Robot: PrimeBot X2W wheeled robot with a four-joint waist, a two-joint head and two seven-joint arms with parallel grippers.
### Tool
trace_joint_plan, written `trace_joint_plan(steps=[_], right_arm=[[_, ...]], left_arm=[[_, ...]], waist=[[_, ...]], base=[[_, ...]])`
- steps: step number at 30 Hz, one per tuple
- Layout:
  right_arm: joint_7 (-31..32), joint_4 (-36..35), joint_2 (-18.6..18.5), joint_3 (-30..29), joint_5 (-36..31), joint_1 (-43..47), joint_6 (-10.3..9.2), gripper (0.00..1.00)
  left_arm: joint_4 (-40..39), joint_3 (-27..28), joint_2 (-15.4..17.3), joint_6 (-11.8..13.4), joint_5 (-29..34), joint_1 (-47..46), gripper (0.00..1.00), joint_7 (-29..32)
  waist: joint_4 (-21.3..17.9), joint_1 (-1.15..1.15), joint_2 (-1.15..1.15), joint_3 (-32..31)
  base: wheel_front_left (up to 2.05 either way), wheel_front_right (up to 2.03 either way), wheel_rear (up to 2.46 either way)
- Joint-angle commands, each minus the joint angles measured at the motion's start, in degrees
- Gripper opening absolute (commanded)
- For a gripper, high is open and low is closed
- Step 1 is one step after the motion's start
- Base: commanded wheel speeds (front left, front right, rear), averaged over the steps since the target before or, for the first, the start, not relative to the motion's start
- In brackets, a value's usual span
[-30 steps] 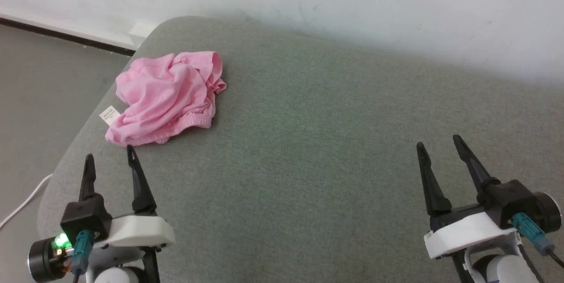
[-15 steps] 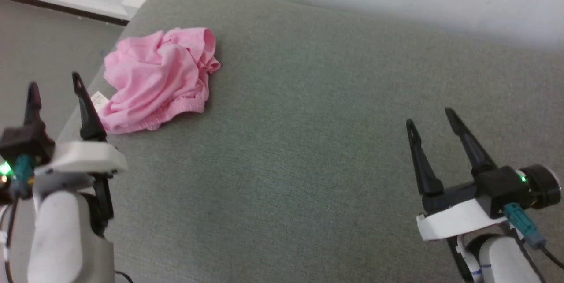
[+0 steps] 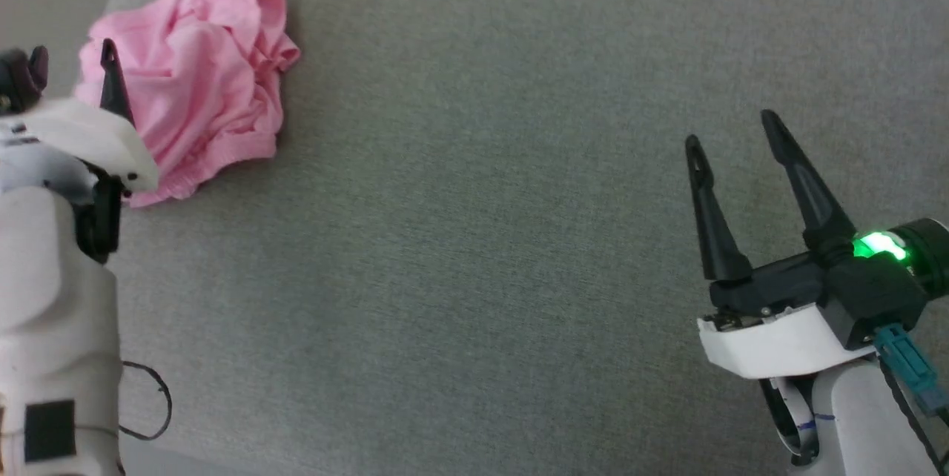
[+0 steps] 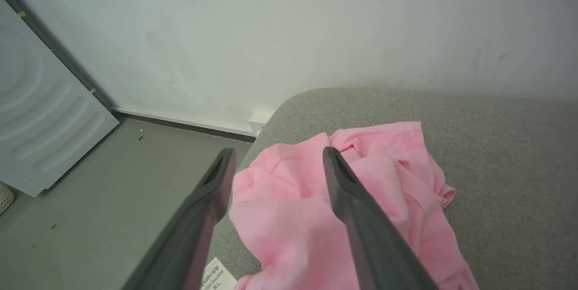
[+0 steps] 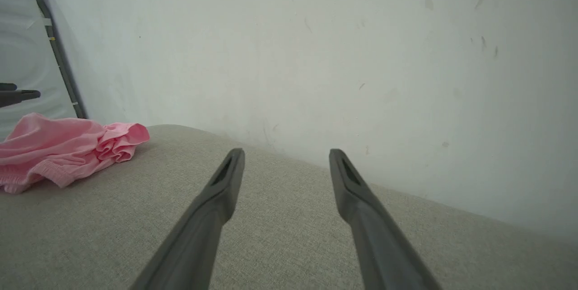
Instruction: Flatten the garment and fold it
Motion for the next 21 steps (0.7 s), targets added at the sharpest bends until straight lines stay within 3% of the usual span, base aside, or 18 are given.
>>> trace_joint_plan(steps=[1, 9, 13, 18, 19, 20, 21], right_arm=[[-0.6, -0.9, 0.0, 0.4, 0.4, -1.2, -0.05, 1.0], [-1.6, -1.8, -2.0, 3.1, -0.1, -2.5, -0.05, 1.0], [-2.0, -1.8, -2.1, 3.1, -0.8, -2.7, -0.05, 1.0], [-2.6, -1.4, -2.1, 3.8, -1.0, -3.3, -0.05, 1.0], [-2.6, -1.2, -2.1, 3.8, -0.9, -3.3, -0.05, 1.0], [-2.6, -1.0, -2.1, 3.7, -0.8, -3.3, -0.05, 1.0], [-2.6, -0.8, -2.0, 3.6, -0.8, -3.2, -0.05, 1.0]], left_arm=[[3.0, -0.2, 1.1, -1.2, -0.9, -2.9, 1.0, 2.2], [16.0, -3.3, 4.6, -4.7, -4.6, -11.4, 1.0, 18.5], [18.8, -8.9, 3.5, -5.1, -10.5, -13.0, 1.0, 27.7], [18.6, -16.4, 5.1, -5.4, -19.0, -12.3, 1.0, 35.9], [17.9, -17.7, 5.6, -5.4, -20.5, -11.6, 0.2, 36.8], [16.9, -19.1, 6.3, -5.4, -21.8, -11.2, 0.0, 37.4], [15.9, -20.3, 7.4, -5.4, -22.9, -10.8, 0.0, 37.5]], waist=[[-2.8, -0.01, 0.0, 4.6], [-4.5, -0.01, 0.0, 8.7], [-4.5, -0.01, 0.0, 10.2], [-4.4, -0.01, 0.0, 11.3], [-4.5, -0.01, 0.0, 11.0], [-4.5, -0.01, 0.0, 10.6], [-4.5, -0.01, 0.0, 10.1]], base=[[0.0, 0.0, 0.0], [0.0, 0.0, 0.0], [0.0, 0.0, 0.0], [0.0, 0.0, 0.0], [0.0, 0.0, 0.0], [0.0, 0.0, 0.0], [0.0, 0.0, 0.0]])
